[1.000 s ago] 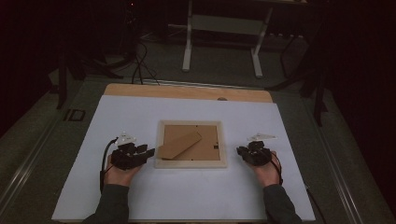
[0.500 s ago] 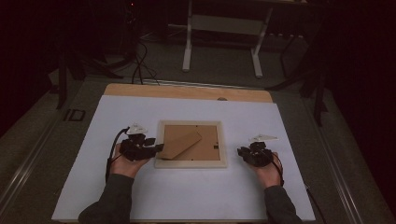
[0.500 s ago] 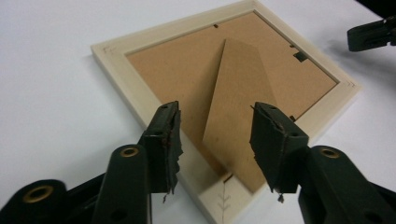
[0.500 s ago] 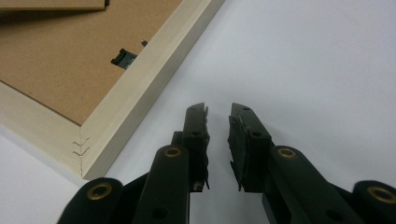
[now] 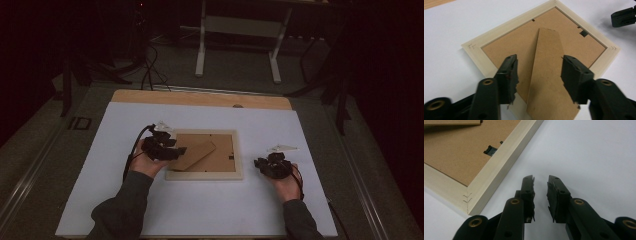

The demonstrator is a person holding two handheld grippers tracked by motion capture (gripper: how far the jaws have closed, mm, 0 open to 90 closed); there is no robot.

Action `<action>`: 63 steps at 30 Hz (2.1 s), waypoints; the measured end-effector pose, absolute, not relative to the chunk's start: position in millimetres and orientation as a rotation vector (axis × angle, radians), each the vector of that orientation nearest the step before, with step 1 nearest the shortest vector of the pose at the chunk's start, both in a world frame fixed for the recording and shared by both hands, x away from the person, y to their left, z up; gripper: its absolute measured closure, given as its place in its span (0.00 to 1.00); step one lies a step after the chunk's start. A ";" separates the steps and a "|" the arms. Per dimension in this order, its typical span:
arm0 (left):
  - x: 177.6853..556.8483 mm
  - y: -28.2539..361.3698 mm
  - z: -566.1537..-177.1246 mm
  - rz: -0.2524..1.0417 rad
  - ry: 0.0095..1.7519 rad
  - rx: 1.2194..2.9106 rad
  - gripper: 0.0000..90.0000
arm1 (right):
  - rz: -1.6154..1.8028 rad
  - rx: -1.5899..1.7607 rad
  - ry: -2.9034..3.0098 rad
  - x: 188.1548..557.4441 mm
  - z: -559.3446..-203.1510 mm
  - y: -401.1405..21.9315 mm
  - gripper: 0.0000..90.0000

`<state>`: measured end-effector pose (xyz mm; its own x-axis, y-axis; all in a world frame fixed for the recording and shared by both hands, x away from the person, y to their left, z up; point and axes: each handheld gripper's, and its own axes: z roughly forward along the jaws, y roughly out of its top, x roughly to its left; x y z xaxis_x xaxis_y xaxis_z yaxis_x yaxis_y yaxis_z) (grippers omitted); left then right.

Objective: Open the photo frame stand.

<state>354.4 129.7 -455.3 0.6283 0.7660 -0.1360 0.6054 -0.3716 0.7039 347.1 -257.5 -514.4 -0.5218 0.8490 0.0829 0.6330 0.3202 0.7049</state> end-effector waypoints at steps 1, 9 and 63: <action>356.8 127.5 -456.2 0.270 1.071 2.108 0.47 | 1.011 1.331 2.289 347.2 -514.5 -257.4 0.83; 370.4 111.5 -468.3 0.229 1.064 2.200 0.43 | 1.010 1.333 2.298 348.1 -517.3 -256.9 0.82; 393.4 73.6 -497.7 0.066 1.007 2.420 0.43 | 1.001 1.343 2.323 349.5 -522.9 -255.2 0.80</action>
<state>393.4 73.6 -497.7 0.7232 0.6747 -0.1474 0.6497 -0.5924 0.4764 349.5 -255.2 -522.9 -0.5303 0.8420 0.0991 0.6505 0.3291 0.6845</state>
